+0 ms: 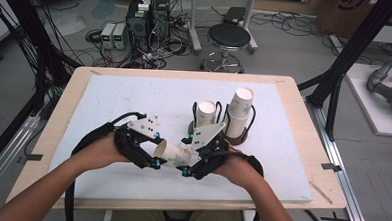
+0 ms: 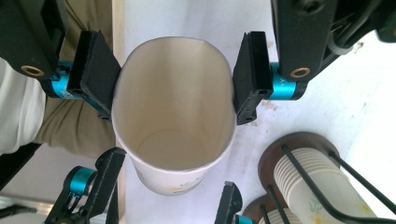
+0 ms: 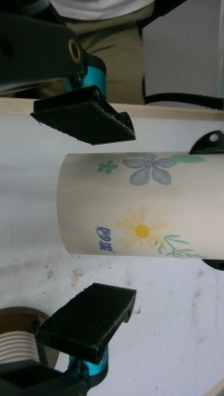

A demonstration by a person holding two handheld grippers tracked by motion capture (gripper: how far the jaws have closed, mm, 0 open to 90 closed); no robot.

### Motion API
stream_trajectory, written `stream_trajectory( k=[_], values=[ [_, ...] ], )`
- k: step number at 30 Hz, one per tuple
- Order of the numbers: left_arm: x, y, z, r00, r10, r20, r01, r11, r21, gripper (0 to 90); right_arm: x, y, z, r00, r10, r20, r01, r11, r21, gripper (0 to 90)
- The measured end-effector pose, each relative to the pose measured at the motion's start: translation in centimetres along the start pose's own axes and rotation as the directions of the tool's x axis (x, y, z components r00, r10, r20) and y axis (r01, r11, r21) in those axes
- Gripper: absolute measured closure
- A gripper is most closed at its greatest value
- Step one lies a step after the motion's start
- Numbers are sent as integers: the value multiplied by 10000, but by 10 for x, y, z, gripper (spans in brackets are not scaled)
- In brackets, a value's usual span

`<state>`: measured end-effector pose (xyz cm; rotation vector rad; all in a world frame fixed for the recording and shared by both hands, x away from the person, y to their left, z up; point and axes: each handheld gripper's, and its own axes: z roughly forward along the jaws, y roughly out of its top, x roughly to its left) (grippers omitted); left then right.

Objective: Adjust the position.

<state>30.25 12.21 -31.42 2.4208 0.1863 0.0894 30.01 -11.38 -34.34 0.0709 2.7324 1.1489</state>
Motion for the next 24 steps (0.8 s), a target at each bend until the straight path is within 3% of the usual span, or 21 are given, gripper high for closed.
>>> stream_trajectory(
  k=[10, 20, 24],
  values=[
    [0, 1, 6, 10000, -80, 30, 78, 9990, 449, 384, 2, 12, 14, 9987, -507, -111, 515, 9948, 883, 220],
    [-2, 2, 11, 10000, -41, 4, 41, 9975, 707, 384, 5, 15, 28, 9967, -665, -457, 736, 9812, 1784, 343],
    [-3, 3, 13, 10000, 19, -46, -15, 9971, 765, 382, 5, 14, 30, 9968, -583, -540, 672, 9809, 1827, 366]
  ],
)
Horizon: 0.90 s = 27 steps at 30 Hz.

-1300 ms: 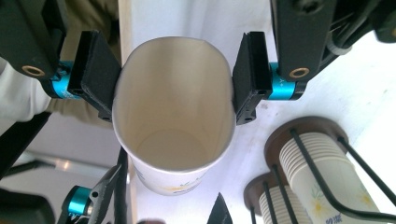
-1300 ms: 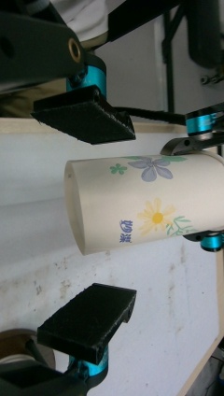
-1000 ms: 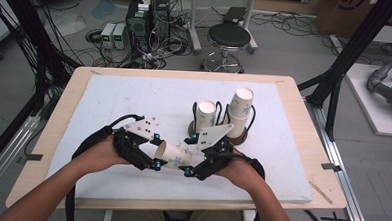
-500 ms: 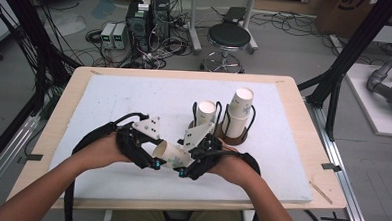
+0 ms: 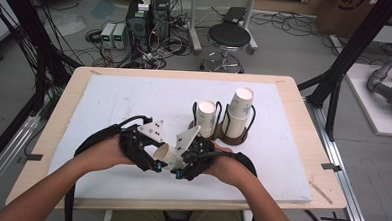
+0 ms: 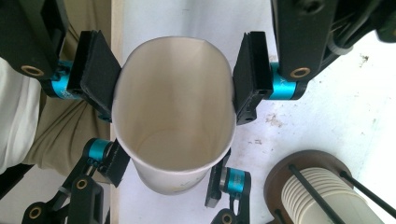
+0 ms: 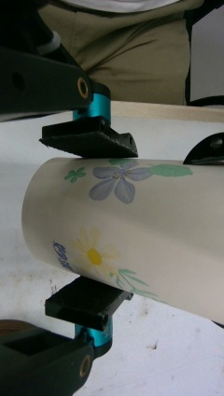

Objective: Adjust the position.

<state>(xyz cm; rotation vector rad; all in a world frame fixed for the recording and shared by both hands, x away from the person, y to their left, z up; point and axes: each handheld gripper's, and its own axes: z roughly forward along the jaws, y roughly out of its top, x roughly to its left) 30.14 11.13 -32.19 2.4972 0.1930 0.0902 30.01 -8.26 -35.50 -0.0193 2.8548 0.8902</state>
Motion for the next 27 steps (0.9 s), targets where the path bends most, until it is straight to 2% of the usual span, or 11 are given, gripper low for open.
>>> stream_trajectory(
  k=[5, 9, 12, 14, 17, 20, 22, 25, 27],
  values=[
    [-1, 1, 1, 9999, -114, -105, 111, 9996, -259, 331, -1, -2, 1, 10000, 74, 22, -74, 10000, -45, 367],
    [0, -2, 2, 9998, -176, 109, 184, 9969, -771, 277, -2, -6, -1, 9998, 180, -54, -181, 9995, -239, 370],
    [0, -5, 2, 9995, -153, 278, 191, 9897, -1420, 205, -2, -10, -1, 9994, 295, -183, -300, 9992, -251, 374],
    [0, -8, 0, 9994, -256, 227, 295, 9807, -1934, 203, -2, -13, -2, 9991, 339, -269, -347, 9990, -278, 374],
    [2, -14, -6, 9978, -589, 319, 655, 9576, -2807, 201, -4, -19, -4, 9986, 456, -284, -469, 9977, -487, 374],
    [5, -23, -12, 9946, -1002, 255, 1027, 9287, -3562, 198, -5, -28, -8, 9968, 761, -237, -777, 9940, -773, 375],
    [6, -30, -16, 9909, -1341, 144, 1283, 9042, -4074, 197, -5, -35, -11, 9949, 988, -185, -1002, 9898, -1015, 374],
    [7, -40, -20, 9824, -1865, 106, 1680, 8574, -4865, 197, -4, -48, -15, 9898, 1421, -67, -1415, 9782, -1520, 374],
    [7, -47, -22, 9778, -2092, -75, 1751, 8371, -5182, 192, -4, -57, -17, 9853, 1708, 12, -1677, 9685, -1843, 374]
  ],
)
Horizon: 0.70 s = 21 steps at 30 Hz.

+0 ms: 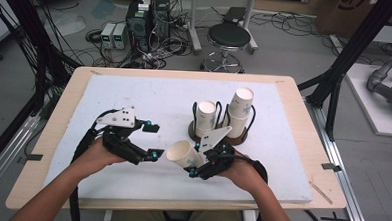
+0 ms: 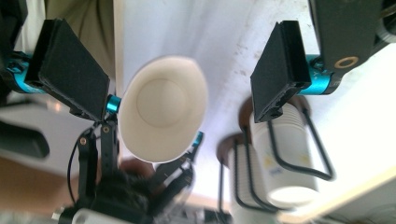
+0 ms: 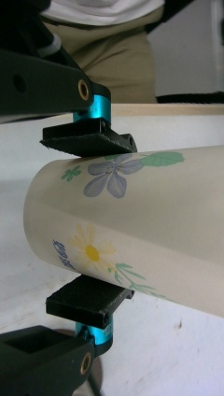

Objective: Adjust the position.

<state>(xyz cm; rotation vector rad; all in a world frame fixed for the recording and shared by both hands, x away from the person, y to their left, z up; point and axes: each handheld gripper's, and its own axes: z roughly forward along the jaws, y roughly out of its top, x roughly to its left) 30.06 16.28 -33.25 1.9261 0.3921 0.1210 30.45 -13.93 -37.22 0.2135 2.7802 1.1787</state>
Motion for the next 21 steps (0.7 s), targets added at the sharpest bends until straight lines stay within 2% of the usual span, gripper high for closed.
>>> stream_trajectory(
  k=[5, 9, 10, 12, 15, 18, 21],
  values=[
    [5, -16, -7, 9970, -436, -643, 388, 9966, -729, 178, 0, -18, -9, 9984, 418, 390, -386, 9961, -792, 373],
    [9, -31, -12, 9924, -689, -1018, 533, 9875, -1482, 178, 1, -30, -16, 9963, 571, 640, -468, 9872, -1524, 373],
    [10, -34, -14, 9900, -779, -1174, 577, 9843, -1668, 178, 2, -33, -19, 9938, 720, 847, -567, 9838, -1701, 372],
    [12, -41, -17, 9847, -954, -1459, 648, 9773, -2016, 178, 2, -38, -22, 9935, 812, 803, -624, 9750, -2131, 372],
    [15, -51, -21, 9767, -1170, -1797, 693, 9653, -2520, 180, 2, -49, -30, 9850, 1258, 1181, -891, 9571, -2758, 371],
    [18, -61, -24, 9683, -1471, -2021, 850, 9541, -2873, 181, 2, -57, -36, 9779, 1569, 1383, -1071, 9436, -3133, 370],
    [20, -70, -24, 9623, -1590, -2208, 873, 9490, -3028, 181, 2, -64, -41, 9714, 1811, 1536, -1194, 9316, -3434, 370]
  ],
)
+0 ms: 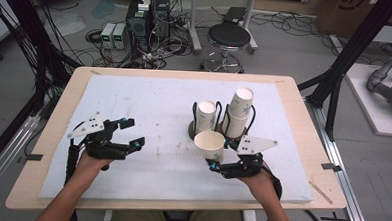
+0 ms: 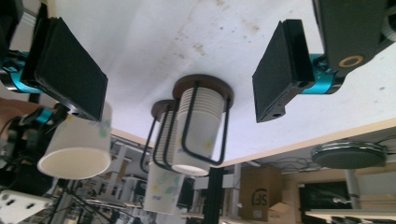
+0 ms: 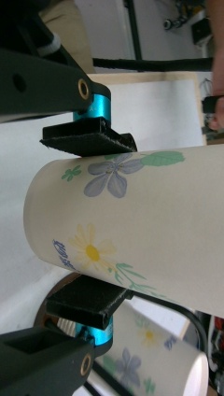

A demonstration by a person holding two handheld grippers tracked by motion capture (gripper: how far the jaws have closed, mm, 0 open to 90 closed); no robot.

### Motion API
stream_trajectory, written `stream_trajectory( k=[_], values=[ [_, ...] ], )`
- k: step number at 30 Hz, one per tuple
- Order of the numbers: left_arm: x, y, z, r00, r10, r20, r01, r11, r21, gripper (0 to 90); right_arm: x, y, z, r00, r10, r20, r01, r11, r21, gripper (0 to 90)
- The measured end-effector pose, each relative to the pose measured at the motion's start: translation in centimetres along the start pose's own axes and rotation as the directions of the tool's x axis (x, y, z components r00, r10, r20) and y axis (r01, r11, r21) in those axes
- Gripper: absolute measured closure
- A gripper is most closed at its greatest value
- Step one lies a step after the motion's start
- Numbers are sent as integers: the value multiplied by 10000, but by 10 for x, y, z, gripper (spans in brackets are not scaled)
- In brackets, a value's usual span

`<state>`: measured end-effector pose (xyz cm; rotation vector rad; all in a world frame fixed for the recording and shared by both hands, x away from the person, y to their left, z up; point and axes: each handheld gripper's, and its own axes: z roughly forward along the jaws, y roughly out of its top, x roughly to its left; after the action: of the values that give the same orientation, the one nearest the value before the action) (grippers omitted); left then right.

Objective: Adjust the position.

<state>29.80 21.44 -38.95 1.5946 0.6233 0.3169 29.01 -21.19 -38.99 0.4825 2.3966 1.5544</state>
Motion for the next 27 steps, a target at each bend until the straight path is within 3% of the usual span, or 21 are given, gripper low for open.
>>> stream_trajectory(
  k=[12, 27],
  values=[
    [9, -23, -8, 9987, 154, -492, -174, 9990, -418, 190, -4, -11, -18, 9962, 503, 709, -440, 9952, -877, 367],
    [15, -32, -16, 9958, 49, -919, -128, 9962, -856, 190, -1, -14, -30, 9904, 700, 1188, -535, 9892, -1365, 365]
  ],
)
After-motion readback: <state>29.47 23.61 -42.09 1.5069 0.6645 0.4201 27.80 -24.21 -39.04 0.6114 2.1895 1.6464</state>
